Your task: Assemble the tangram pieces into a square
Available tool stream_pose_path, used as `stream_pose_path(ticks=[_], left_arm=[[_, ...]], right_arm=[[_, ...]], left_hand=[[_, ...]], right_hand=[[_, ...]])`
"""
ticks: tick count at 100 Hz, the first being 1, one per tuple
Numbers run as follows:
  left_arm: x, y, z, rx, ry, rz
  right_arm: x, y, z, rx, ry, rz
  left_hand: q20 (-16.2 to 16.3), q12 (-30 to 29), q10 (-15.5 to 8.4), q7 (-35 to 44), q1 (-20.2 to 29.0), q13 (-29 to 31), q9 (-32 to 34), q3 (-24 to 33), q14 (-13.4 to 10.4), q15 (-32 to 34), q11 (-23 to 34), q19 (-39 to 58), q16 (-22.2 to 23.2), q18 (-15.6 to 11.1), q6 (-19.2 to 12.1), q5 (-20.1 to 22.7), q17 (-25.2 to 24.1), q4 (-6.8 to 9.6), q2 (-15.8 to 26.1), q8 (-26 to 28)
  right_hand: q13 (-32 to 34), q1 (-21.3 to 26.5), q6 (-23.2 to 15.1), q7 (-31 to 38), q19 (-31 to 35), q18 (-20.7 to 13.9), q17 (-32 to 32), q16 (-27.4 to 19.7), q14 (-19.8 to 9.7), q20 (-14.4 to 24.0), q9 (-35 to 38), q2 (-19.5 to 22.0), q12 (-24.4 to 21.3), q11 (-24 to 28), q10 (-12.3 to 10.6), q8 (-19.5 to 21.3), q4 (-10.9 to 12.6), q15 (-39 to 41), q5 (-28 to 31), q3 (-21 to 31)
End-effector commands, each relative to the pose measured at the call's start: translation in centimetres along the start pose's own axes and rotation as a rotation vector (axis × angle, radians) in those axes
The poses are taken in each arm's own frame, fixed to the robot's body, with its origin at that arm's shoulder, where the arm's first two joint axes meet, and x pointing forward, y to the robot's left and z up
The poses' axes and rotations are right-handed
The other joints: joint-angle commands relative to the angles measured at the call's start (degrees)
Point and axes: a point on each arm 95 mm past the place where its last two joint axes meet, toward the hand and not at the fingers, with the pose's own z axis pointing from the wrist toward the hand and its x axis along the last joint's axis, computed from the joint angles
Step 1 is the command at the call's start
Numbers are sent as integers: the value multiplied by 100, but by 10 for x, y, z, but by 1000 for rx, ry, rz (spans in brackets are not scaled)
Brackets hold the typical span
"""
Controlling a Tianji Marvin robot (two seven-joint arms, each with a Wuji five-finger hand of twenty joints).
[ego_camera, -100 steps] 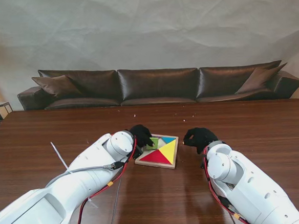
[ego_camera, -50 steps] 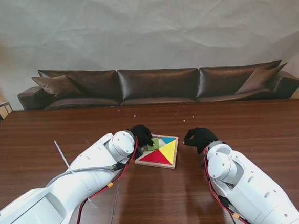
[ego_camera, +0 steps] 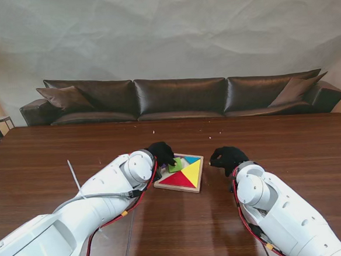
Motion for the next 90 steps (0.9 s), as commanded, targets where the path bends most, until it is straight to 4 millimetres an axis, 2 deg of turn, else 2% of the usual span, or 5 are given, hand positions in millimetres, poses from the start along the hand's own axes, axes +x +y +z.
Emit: stream_pose_path(ticks=[1, 9, 29, 52, 90], left_arm=[[-1, 5, 0, -23, 2, 13], [0, 5, 0, -23, 11, 25], [0, 5, 1, -21, 20, 48], [-1, 5, 2, -13, 31, 61], [-4, 2, 0, 7, 53, 75]], right_arm=[[1, -4, 0, 23, 6, 4], [1, -5, 0, 24, 6, 4], [1, -5, 1, 24, 7, 5], [0, -5, 1, 30, 10, 6], [0, -6, 1, 39, 12, 4]], left_hand=[[231, -547, 289, -323, -101, -87, -312, 99, 78, 269, -135, 15, 93, -115, 104, 167, -97, 182, 185, -30], [330, -973, 311, -491, -168, -166, -391, 151, 104, 283, -154, -42, 121, -98, 103, 186, -160, 200, 226, -60], [432, -1197, 361, -773, -308, -298, -586, 275, 137, 308, -195, -97, 145, -113, 224, 163, -286, 282, 346, -183], [639, -1436, 434, -1229, -554, -483, -831, 519, 175, 331, -415, -204, 189, -135, 328, 123, -446, 591, 535, -506], [763, -1674, 449, -1273, -577, -586, -960, 468, 217, 319, -667, -268, 201, -138, 308, 82, -548, 600, 656, -600]], right_hand=[[-68, -134, 25, 53, 201, 64, -620, -34, 56, -24, -134, 137, -63, 88, 115, -39, 176, 85, 57, -6], [-70, -131, 30, 55, 201, 67, -620, -34, 69, -24, -127, 132, -63, 89, 116, -38, 177, 83, 61, -5], [-68, -131, 30, 51, 200, 63, -622, -33, 80, -28, -130, 136, -64, 89, 115, -38, 177, 87, 62, -6], [-71, -132, 32, 54, 201, 65, -622, -35, 73, -30, -124, 143, -64, 90, 109, -35, 177, 84, 77, -10], [-67, -136, 35, 44, 205, 61, -621, -35, 70, -31, -120, 144, -64, 89, 112, -36, 178, 88, 71, -11]])
